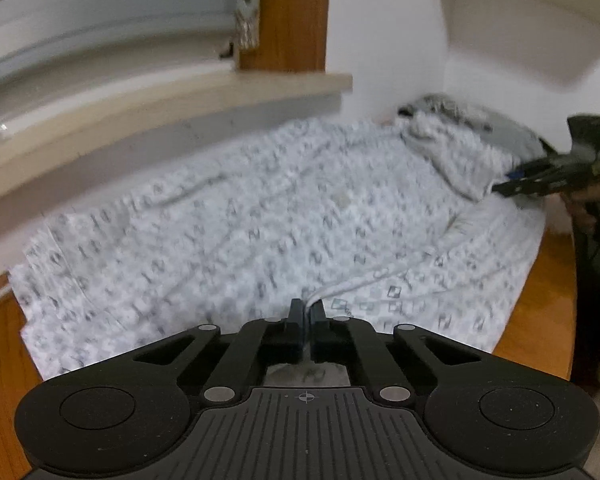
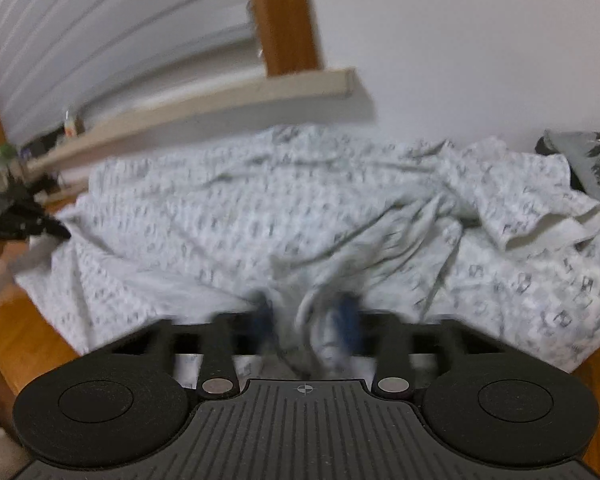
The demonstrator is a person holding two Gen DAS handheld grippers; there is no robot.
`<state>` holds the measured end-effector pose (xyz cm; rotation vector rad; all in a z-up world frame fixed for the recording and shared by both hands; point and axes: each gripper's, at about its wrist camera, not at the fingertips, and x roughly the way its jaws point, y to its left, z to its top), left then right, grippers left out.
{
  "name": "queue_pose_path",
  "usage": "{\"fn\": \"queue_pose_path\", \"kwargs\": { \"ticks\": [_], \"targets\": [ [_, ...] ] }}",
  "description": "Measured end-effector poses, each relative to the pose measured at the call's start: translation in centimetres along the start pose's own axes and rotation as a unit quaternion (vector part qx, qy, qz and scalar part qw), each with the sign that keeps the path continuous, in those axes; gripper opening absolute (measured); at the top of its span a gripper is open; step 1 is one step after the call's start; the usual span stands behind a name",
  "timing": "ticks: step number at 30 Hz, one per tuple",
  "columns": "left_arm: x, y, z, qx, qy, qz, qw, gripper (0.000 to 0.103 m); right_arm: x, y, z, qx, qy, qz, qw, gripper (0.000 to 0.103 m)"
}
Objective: Fold clothes
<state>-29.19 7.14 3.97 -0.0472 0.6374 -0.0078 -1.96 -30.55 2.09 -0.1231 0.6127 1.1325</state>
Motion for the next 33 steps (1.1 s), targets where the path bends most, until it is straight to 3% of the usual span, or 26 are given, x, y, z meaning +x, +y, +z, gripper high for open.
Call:
{"fn": "queue_pose_path", "kwargs": {
  "ticks": [4, 7, 10, 11, 15, 20, 24, 29, 32, 33],
  "targets": [
    [-1.1, 0.4, 1.1, -0.02, -0.033, -0.002, 0.9993, 0.003, -1.5, -0.5, 0.9, 0.019, -0.07, -0.007, 0.997, 0.008],
    [0.6, 1.2, 1.5, -0.031, -0.003, 0.011, 0.9995, 0.005, -0.7, 0.1, 1.4, 0.004, -0.074, -0.036, 0.997, 0.01],
    [1.6, 2.2, 0.9, -0.043, 0.023, 0.039, 0.998, 0.017, 0.8, 1.2, 1.5, -0.029, -0.046, -0.068, 0.996, 0.035],
    [1.3, 2.7, 0.6, -0.051, 0.019, 0.047, 0.9974, 0.019, 1.1, 1.6, 1.3, -0.043, -0.038, -0.075, 0.996, 0.041],
    [-2.2, 4.8, -1.4, -0.072, 0.011, 0.094, 0.9929, 0.047, -0.3, 2.7, 0.2, -0.065, -0.049, -0.086, 0.993, 0.059],
    [-6.6, 5.5, -5.0, -0.099, 0.02, 0.136, 0.9855, 0.047, -2.4, 4.1, -1.7, -0.09, -0.057, -0.106, 0.989, 0.067],
    [-8.2, 4.7, -7.1, -0.13, 0.016, 0.13, 0.9828, 0.047, -2.2, 3.6, -2.9, -0.074, -0.05, -0.114, 0.989, 0.072],
    [-7.8, 3.2, -7.8, -0.13, 0.011, 0.14, 0.9815, 0.046, -1.4, 3.0, -3.4, -0.056, -0.041, -0.115, 0.991, 0.08],
    [-8.1, 2.9, -8.0, -0.125, 0.011, 0.151, 0.9805, 0.022, -0.7, 3.2, -3.6, -0.066, -0.034, -0.124, 0.99, 0.083],
    [-8.3, 2.8, -8.0, -0.121, 0.012, 0.158, 0.98, 0.009, -0.6, 3.3, -3.7, -0.07, -0.034, -0.125, 0.989, 0.083]
  ]
}}
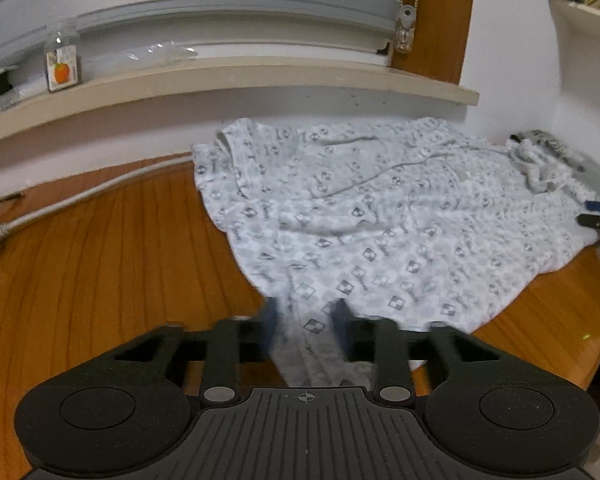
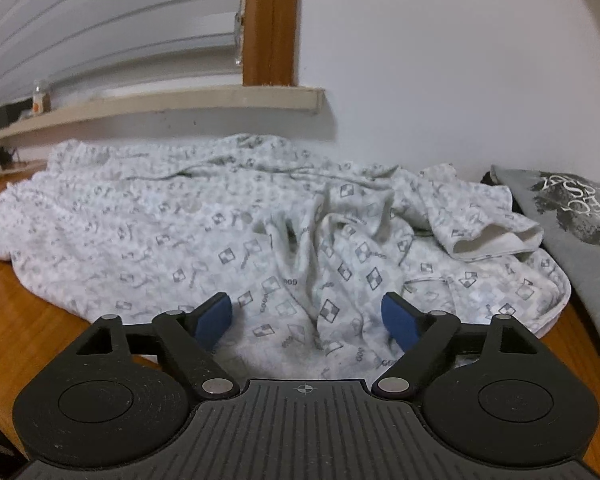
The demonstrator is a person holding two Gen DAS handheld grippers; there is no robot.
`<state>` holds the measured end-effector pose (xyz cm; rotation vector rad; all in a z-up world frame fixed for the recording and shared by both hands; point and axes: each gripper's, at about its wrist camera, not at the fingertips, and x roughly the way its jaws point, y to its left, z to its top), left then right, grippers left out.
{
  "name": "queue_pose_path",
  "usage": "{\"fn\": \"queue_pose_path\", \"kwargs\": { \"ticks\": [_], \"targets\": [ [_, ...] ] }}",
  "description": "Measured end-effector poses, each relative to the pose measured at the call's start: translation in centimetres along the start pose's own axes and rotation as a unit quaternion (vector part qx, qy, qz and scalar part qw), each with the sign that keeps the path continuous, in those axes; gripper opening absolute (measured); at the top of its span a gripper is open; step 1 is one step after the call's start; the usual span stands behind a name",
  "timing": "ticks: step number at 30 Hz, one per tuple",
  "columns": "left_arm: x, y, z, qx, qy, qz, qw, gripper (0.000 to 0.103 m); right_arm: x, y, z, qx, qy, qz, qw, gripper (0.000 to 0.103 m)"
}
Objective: Fold clothes
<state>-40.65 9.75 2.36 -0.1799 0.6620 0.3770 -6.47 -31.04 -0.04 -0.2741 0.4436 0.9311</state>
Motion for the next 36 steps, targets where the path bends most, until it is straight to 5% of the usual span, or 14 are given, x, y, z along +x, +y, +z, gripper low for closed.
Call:
{"fn": "queue_pose_path", "kwargs": {
  "ticks": [2, 8, 10, 14, 17, 20, 23, 25, 26, 27, 36],
  "targets": [
    [-0.5, 0.1, 0.0, 0.005, 0.006, 0.013, 0.9999, 0.001, 0.1, 0.0, 0.0, 0.001, 0.002, 0.002, 1.0, 0.083],
    [-2.3, 1.5, -0.8, 0.005, 0.019, 0.029, 0.9994, 0.0, 0.4, -0.2, 0.4, 0.005, 0.022, 0.009, 1.0, 0.085],
    [-2.8, 1.8, 0.0, 0.001, 0.001, 0.033, 0.9995, 0.006, 0.6, -0.3, 0.3, 0.003, 0.02, 0.013, 1.0, 0.088],
    [-1.3, 0.7, 2.6, 0.027, -0.022, -0.003, 0.9994, 0.049, 0.6, -0.3, 0.2, 0.002, 0.018, 0.016, 1.0, 0.088],
    [1.4, -0.3, 4.6, 0.055, -0.014, -0.028, 0.998, 0.067, 0.6, -0.4, 0.2, 0.002, 0.017, 0.017, 1.0, 0.089],
    [4.2, -1.0, 5.8, 0.08, 0.018, -0.043, 0.9957, 0.066, 0.5, -0.4, 0.1, 0.003, 0.015, 0.018, 1.0, 0.089],
    [5.3, -1.4, 5.7, 0.104, 0.026, -0.038, 0.9935, 0.057, 0.4, -0.3, 0.1, 0.003, 0.013, 0.018, 1.0, 0.089],
    [4.9, -0.9, 5.6, 0.097, 0.018, -0.031, 0.9946, 0.037, 0.4, -0.3, 0.1, 0.002, 0.013, 0.017, 1.0, 0.089],
    [4.7, -0.7, 5.5, 0.092, 0.014, -0.027, 0.9952, 0.012, 0.5, -0.3, 0.1, 0.002, 0.014, 0.017, 1.0, 0.089],
    [4.3, -0.2, 5.6, 0.08, 0.007, -0.034, 0.9962, 0.0, 0.5, -0.3, 0.2, 0.001, 0.014, 0.017, 1.0, 0.089],
    [-1.1, 2.4, 5.5, 0.02, -0.049, -0.012, 0.9985, 0.0, 0.4, -0.3, 0.2, -0.001, 0.016, 0.018, 1.0, 0.089]
  ]
}}
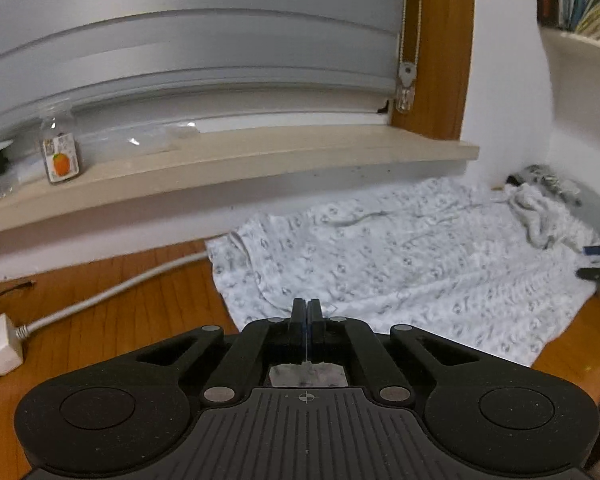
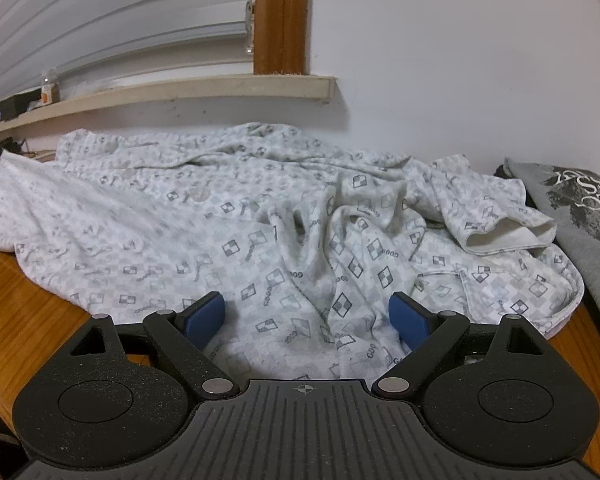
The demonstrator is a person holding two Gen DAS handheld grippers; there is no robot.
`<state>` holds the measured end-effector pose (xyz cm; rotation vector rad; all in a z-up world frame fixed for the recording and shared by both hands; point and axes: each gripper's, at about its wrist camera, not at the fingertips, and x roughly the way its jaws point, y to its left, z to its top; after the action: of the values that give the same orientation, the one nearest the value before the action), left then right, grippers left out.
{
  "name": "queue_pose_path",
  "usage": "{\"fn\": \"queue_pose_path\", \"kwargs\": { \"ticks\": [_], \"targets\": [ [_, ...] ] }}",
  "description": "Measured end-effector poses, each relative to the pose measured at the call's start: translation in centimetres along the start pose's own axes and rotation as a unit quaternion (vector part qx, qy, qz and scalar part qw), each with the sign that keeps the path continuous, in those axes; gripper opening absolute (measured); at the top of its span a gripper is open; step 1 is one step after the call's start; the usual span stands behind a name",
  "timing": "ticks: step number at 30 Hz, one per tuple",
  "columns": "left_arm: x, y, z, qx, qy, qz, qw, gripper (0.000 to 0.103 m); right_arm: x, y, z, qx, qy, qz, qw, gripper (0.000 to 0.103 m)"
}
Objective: Fold clothes
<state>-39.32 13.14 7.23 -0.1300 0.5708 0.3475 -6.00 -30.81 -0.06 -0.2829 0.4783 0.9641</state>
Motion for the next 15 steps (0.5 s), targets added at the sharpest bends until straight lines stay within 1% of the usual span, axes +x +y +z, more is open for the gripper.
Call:
{"fn": "queue_pose_path", "kwargs": {
  "ticks": [3, 5, 7, 8, 9, 11, 15],
  "targets": [
    [0.6, 0.3, -0.4, -0.006, 0.005, 0.003, 1.0, 0.001, 0.0, 0.1, 0.0, 0.001, 0.0, 0.0, 1.0, 0.089],
    [1.3, 0.5, -0.6, -0.014, 0.006, 0.018, 0.9997, 0.001, 0.0, 0.1, 0.0, 0.001, -0.001, -0.002, 1.0, 0.089],
    [2.0, 0.4, -0.6, -0.016, 0.013, 0.036, 0.9991, 0.005, 0.0, 0.2, 0.0, 0.001, 0.0, -0.003, 1.0, 0.089],
    [2.0, 0.2, -0.7, -0.016, 0.015, 0.036, 0.9991, 0.01, 0.0, 0.2, 0.0, 0.001, 0.0, -0.004, 1.0, 0.089],
    [2.0, -0.1, -0.8, -0.016, 0.016, 0.035, 0.9991, 0.016, 0.0, 0.2, 0.0, 0.001, 0.0, -0.004, 1.0, 0.089],
    [1.7, -0.8, -1.2, -0.012, 0.017, 0.029, 0.9994, 0.021, 0.0, 0.2, 0.0, 0.0, 0.0, -0.005, 1.0, 0.089],
    [1.1, -4.0, -2.4, 0.008, 0.034, 0.0, 0.9994, 0.022, 0.0, 0.1, 0.0, -0.002, -0.001, -0.003, 1.0, 0.089]
  ]
}}
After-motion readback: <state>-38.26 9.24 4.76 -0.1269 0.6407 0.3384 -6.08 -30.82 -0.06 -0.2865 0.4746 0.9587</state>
